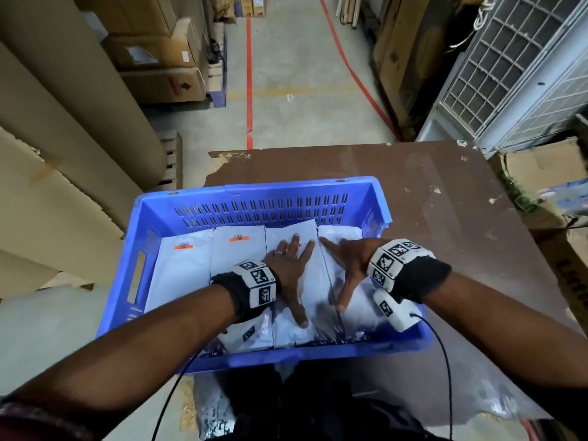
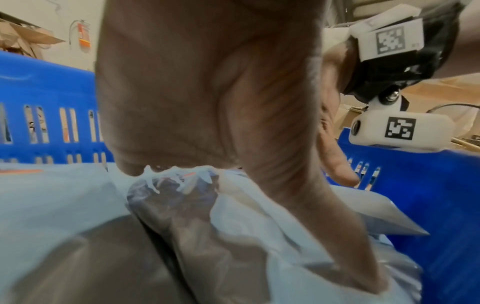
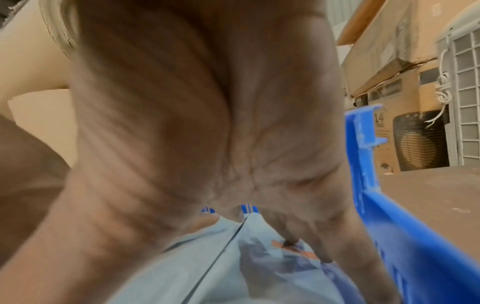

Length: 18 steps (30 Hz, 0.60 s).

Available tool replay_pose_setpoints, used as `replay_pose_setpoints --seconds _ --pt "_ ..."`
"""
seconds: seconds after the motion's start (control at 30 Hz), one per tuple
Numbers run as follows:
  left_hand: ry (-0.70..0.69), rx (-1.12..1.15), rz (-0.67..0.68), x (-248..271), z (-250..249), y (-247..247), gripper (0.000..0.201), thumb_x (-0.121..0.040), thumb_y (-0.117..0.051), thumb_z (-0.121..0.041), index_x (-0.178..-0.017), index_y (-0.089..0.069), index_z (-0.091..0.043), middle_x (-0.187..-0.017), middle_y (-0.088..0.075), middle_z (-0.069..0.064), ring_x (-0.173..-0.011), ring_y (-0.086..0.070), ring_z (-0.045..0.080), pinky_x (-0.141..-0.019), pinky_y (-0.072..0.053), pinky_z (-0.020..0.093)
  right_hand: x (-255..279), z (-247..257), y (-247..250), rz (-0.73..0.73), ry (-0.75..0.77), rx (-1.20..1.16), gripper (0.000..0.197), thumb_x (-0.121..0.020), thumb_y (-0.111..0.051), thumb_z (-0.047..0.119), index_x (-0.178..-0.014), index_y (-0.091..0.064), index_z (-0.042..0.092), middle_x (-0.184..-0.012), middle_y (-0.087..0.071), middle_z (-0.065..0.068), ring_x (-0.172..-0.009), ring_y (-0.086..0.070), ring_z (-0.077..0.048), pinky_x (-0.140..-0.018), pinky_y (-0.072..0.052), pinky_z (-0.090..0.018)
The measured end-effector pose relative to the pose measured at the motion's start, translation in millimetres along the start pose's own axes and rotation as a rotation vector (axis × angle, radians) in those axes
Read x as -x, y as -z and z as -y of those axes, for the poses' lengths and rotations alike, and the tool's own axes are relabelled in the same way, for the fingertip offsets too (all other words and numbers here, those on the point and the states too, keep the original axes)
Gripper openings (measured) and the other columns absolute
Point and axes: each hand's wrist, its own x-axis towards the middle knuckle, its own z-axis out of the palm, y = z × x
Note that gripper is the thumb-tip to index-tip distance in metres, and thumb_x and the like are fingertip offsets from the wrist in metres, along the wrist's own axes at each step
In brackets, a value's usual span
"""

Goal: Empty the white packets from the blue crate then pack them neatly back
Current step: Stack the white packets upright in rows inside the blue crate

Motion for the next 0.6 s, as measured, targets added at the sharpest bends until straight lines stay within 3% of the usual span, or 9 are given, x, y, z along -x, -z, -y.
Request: replay_pose_setpoints --seconds 0.1,0.23,0.37,0.5,0.6 --pt "0.031 0.081 0.063 -2 -6 6 0.157 -0.053 -0.093 -0.049 -0.151 0.028 -0.026 -0.158 0.032 0.008 -0.147 0.023 0.032 -0.119 -0.008 0.057 -6 -2 -7 0.059 -0.028 -0.026 0.160 -0.045 -0.097 0.048 -0.153 0.020 0.035 -0.166 0.006 0.003 -0.153 -0.001 -0.021 -0.120 -0.024 -0.045" --pt "0.064 0.085 0.064 -7 -13 2 0.160 -0.049 -0.095 -0.045 -0.152 0.025 -0.024 -0.158 0.031 0.009 -0.147 0.023 0.033 -0.119 -0.011 0.057 -19 4 -15 0.065 -0.057 -0.034 0.169 -0.038 -0.101 0.041 -0.149 0.027 0.036 -0.164 0.017 -0.001 -0.152 0.001 -0.022 -0.113 -0.038 -0.049" --pt "0.085 0.070 0.059 -15 -14 -2 0.164 -0.044 -0.096 -0.047 -0.151 0.026 -0.024 -0.158 0.031 0.009 -0.148 0.020 0.035 -0.120 -0.014 0.056 -26 10 -25 -0.003 -0.061 0.071 0.173 -0.037 -0.099 0.046 -0.148 0.032 0.028 -0.163 0.018 -0.008 -0.152 -0.003 -0.026 -0.117 -0.030 -0.047" --pt "0.106 0.032 -0.005 -23 -15 -16 0.167 -0.042 -0.096 -0.051 -0.151 0.027 -0.023 -0.158 0.030 0.013 -0.148 0.015 0.039 -0.121 -0.013 0.051 -36 19 -39 -0.052 -0.085 0.097 0.173 -0.039 -0.098 0.047 -0.148 0.033 0.016 -0.159 0.020 -0.024 -0.151 -0.001 -0.038 -0.117 -0.023 -0.051" --pt "0.110 -0.005 -0.030 -25 -16 -22 0.170 -0.038 -0.094 -0.057 -0.150 0.028 -0.021 -0.157 0.030 0.016 -0.147 0.013 0.043 -0.119 -0.012 0.052 -37 17 -47 -0.131 -0.040 0.135 0.164 -0.050 -0.094 0.050 -0.149 0.029 0.008 -0.158 0.016 -0.029 -0.150 -0.007 -0.042 -0.118 -0.023 -0.048"
